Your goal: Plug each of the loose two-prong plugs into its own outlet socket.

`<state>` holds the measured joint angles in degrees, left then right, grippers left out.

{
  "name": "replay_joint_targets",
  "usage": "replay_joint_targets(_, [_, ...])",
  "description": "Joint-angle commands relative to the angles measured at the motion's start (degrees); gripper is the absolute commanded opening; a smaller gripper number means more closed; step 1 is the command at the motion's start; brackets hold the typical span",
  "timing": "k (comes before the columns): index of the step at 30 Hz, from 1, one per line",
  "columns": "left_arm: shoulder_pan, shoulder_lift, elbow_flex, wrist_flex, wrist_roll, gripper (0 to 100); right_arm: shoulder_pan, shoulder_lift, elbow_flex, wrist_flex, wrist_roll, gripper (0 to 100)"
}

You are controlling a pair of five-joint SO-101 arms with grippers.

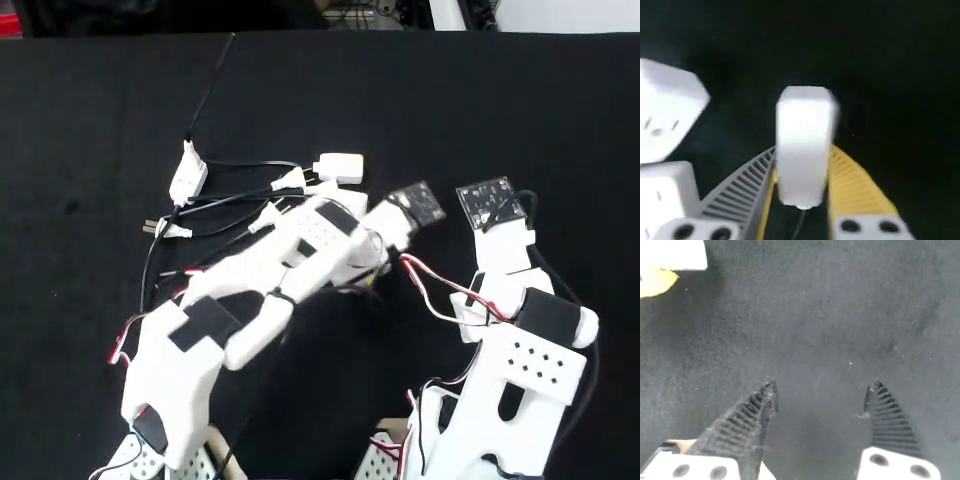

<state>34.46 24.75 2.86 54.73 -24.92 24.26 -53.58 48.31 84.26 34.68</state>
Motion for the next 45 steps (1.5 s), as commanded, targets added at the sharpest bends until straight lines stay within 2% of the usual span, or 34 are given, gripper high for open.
replay_joint_targets(1, [-1.36,-5.36,0.13,6.15,0.26,3,0.97,-0.57,-0.22,-0.97,0.26,27.6])
replay_joint_targets(4, [-3.30,-14.59,6.37,9.23,-1.41,3,0.97,-0.57,-0.22,-0.97,0.26,27.6])
replay_joint_targets(7, [-5.67,-26.73,20.26,7.30,-8.88,3,0.97,-0.57,-0.22,-0.88,0.26,27.6])
replay_joint_targets(10, [-9.01,-41.23,38.11,1.85,-16.44,3,0.97,-0.57,-0.22,-0.88,0.26,27.6])
replay_joint_targets(13, [-16.40,-56.35,54.29,-5.45,-22.86,3,0.79,-0.57,-0.22,-0.88,0.26,27.6])
replay_joint_targets(16, [-25.71,-69.71,65.36,-12.84,-30.24,3,0.62,-0.57,-0.22,-0.88,0.26,27.6])
replay_joint_targets(19, [-31.16,-79.82,73.45,-16.35,-35.87,3,0.62,-0.57,-0.31,-0.79,0.26,27.6])
replay_joint_targets(22, [-31.60,-85.80,78.81,-16.70,-36.22,9,0.53,-0.57,-0.40,-0.88,0.09,27.6])
replay_joint_targets(27, [-31.78,-89.76,81.63,-16.44,-30.77,30,0.53,-0.57,-0.57,-0.88,-0.09,27.6])
replay_joint_targets(30, [-31.43,-90.55,80.57,-12.04,-28.66,40,0.53,-0.57,-0.57,-0.62,0.00,27.6])
replay_joint_targets(33, [-29.23,-91.78,76.18,-2.37,-26.55,45,0.53,-0.57,-0.57,-0.53,0.18,27.6])
replay_joint_targets(36, [-25.98,-94.51,73.98,6.15,-24.44,46,0.53,-0.57,-0.66,-0.53,0.18,27.6])
replay_joint_targets(45, [-17.71,-111.91,79.16,17.49,-24.35,46,0.53,-0.57,-0.66,-0.70,0.18,27.6])
